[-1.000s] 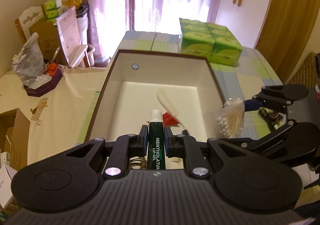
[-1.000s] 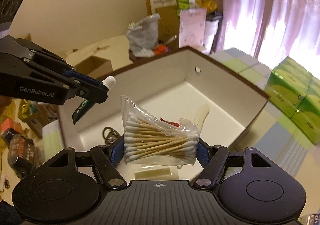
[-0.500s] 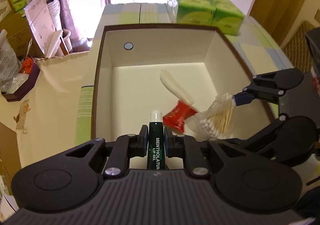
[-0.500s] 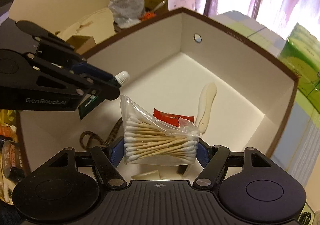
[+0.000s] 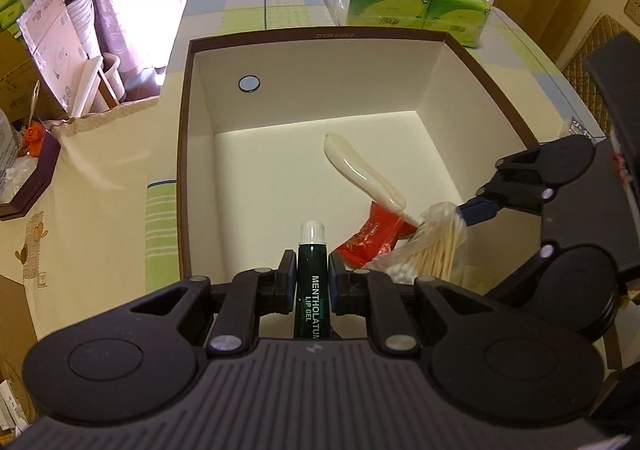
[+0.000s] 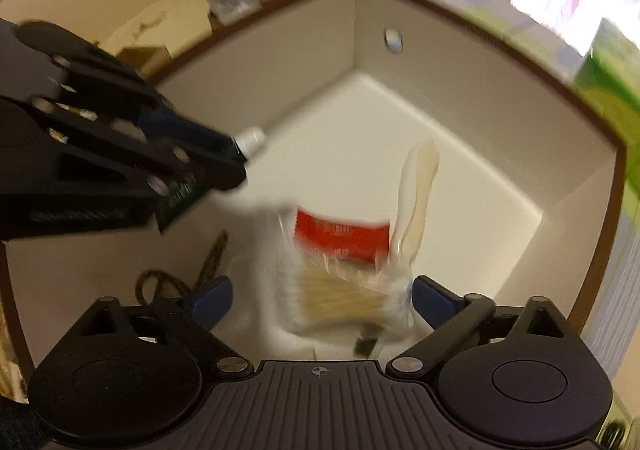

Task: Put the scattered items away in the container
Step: 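Carry the lip gel tube and cotton swab bag over the box with both tools, then open the left tool to drop the lip gel while the right tool releases the swab bag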

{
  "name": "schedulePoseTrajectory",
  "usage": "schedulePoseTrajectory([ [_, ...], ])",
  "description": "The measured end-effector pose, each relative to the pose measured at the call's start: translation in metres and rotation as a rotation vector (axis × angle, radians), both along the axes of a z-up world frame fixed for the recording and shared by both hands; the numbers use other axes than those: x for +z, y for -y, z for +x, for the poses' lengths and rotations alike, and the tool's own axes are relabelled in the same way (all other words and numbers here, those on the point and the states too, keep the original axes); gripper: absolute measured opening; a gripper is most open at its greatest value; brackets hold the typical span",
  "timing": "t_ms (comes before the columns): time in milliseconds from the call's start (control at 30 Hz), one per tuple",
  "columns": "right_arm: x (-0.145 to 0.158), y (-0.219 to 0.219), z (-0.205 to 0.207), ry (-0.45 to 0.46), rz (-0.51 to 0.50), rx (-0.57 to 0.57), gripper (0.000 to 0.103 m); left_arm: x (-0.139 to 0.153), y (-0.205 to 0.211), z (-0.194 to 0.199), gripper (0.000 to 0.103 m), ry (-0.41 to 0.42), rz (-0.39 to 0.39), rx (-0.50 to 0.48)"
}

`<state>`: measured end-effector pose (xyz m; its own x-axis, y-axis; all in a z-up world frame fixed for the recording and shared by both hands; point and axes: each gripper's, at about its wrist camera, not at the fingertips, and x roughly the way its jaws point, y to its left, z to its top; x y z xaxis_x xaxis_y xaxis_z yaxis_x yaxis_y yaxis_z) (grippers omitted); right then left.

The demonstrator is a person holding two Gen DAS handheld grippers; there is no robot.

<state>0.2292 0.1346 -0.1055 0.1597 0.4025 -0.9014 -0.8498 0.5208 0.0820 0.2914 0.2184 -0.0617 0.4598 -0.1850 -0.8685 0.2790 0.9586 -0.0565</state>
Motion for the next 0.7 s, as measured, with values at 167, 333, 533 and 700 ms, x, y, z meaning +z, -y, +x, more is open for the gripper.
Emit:
schedulePoseTrajectory([
  [167, -0.0001, 0.0007, -0.0003, -0.006, -0.015, -0.015, 0.101, -0.0019, -0.0003, 0.0026, 0.012, -0.007, -0.009, -0.005],
  [333, 0.0, 0.0008, -0.0008, -0.009, -0.014, -0.026, 0.101, -0.0042, 0.0011, 0.0049, 0.012, -0.013, -0.008, -0.017],
  [533, 0.0009, 0.0015, -0.0015, -0.002, -0.009, -0.031, 0.101, -0.0083, 0.0045, 0.0089, 0.012, -0.017, 0.001, -0.021],
  [700, 0.0042, 0.0022, -0.0034, 0.004, -0.001, -0.031, 0.101, -0.0072, 0.0043, 0.0101, 0.017, -0.014, -0.004, -0.016],
])
